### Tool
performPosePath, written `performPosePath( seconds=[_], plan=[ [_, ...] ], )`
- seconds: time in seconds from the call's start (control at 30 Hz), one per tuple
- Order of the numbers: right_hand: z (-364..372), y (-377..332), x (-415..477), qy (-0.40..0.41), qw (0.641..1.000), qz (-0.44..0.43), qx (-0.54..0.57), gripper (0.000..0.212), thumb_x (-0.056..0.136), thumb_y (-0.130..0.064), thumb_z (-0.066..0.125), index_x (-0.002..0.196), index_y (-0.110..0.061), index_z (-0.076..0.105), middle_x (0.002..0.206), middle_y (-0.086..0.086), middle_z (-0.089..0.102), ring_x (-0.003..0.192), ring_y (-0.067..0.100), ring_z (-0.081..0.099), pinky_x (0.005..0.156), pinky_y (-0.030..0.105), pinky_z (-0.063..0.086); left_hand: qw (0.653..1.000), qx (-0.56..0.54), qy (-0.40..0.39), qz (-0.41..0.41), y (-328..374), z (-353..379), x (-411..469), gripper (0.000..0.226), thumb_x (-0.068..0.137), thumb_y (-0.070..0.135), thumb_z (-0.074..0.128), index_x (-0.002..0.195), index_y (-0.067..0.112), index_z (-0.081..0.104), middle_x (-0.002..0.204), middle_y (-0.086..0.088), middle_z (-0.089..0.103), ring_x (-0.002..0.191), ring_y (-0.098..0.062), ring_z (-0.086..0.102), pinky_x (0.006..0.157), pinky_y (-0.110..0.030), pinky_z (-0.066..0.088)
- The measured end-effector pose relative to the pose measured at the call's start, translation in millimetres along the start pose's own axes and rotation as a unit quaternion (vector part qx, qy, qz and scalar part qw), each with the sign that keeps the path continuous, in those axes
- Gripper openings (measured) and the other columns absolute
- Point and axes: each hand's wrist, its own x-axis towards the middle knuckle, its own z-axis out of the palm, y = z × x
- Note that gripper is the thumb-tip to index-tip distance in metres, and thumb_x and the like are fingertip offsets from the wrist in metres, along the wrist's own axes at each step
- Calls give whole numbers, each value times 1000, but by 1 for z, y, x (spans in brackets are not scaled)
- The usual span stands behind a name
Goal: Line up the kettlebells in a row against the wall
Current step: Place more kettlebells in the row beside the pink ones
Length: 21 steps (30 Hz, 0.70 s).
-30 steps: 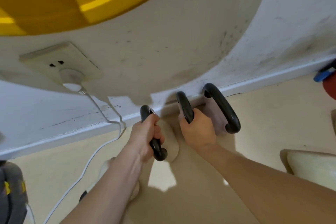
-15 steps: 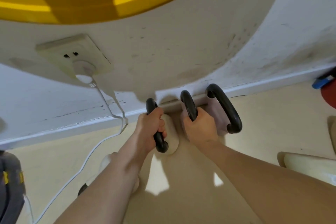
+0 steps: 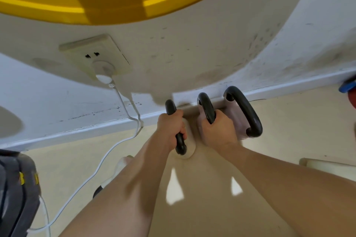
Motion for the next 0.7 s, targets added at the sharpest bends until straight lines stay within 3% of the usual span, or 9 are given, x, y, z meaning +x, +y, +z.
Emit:
performPosePath(
  seconds=[0.1, 0.2, 0.3, 0.37, 0.43, 0.5, 0.57, 0.63, 0.7],
  plan=[
    [1, -1, 3, -8, 1000, -2, -6, 37, 88, -50, 48, 77, -16, 59, 63, 2, 67, 57, 20, 65, 58, 39, 58, 995, 41, 74, 51, -6, 1, -2, 14, 90, 26, 53, 93, 12, 54, 52, -3, 52, 41, -19, 51, 53, -33, 48],
    [-1, 0, 5, -27, 1000, 2, -6, 38, 89, -50, 48, 80, -15, 60, 64, 3, 67, 56, 21, 66, 57, 39, 60, 954, 162, 183, 175, -16, 3, -5, 20, 89, 33, 52, 98, 16, 47, 74, -3, 60, 65, -24, 62, 60, -35, 51],
    [-11, -8, 6, -115, 993, 18, 3, 46, 90, -52, 44, 85, -9, 59, 60, 4, 65, 48, 17, 64, 52, 37, 59, 922, 203, 222, 243, -17, 8, -6, 20, 92, 25, 50, 104, 19, 35, 74, 0, 57, 68, -25, 60, 59, -34, 45],
    [-31, -21, 5, -173, 981, -4, -84, 47, 91, -53, 41, 88, -7, 55, 63, 4, 63, 52, 16, 62, 64, 38, 59, 904, 232, 233, 275, -17, 9, -5, 22, 93, 21, 50, 110, 20, 35, 75, 1, 57, 69, -25, 58, 59, -33, 43],
    [-63, -36, 4, -191, 967, -54, -159, 34, 93, -42, 43, 85, -9, 49, 79, 3, 59, 69, 18, 56, 81, 38, 49, 892, 252, 239, 289, -18, 10, -5, 23, 93, 20, 49, 113, 18, 38, 81, -1, 59, 70, -24, 57, 58, -32, 39],
    [-98, -52, -1, -238, 953, -96, -163, 14, 90, -17, 47, 91, -5, 55, 88, 11, 55, 80, 28, 53, 77, 38, 45, 883, 272, 244, 295, -18, 11, -4, 21, 94, 20, 49, 112, 16, 40, 83, -1, 57, 72, -24, 55, 58, -32, 36],
    [-125, -57, -7, -295, 908, -135, -263, 23, 82, 3, 42, 88, 2, 64, 79, 17, 57, 73, 32, 55, 68, 40, 52, 875, 286, 252, 300, -17, 12, -4, 17, 95, 18, 48, 110, 12, 42, 87, -3, 53, 77, -25, 54, 60, -34, 37],
    [-141, -63, -15, -262, 914, -79, -300, 24, 88, -12, 46, 105, -4, 61, 94, 15, 56, 75, 29, 53, 67, 36, 50, 838, 336, 264, 340, -19, 11, -3, 20, 90, 8, 51, 108, 10, 45, 99, -9, 51, 91, -28, 52, 62, -36, 41],
    [-148, -52, -11, -204, 912, -67, -348, 22, 88, -22, 51, 105, -9, 51, 103, 12, 51, 74, 26, 51, 60, 32, 41, 769, 418, 255, 412, -23, 12, -1, 41, 75, -6, 53, 113, 8, 52, 109, -15, 52, 100, -32, 51, 69, -40, 49]
  ],
)
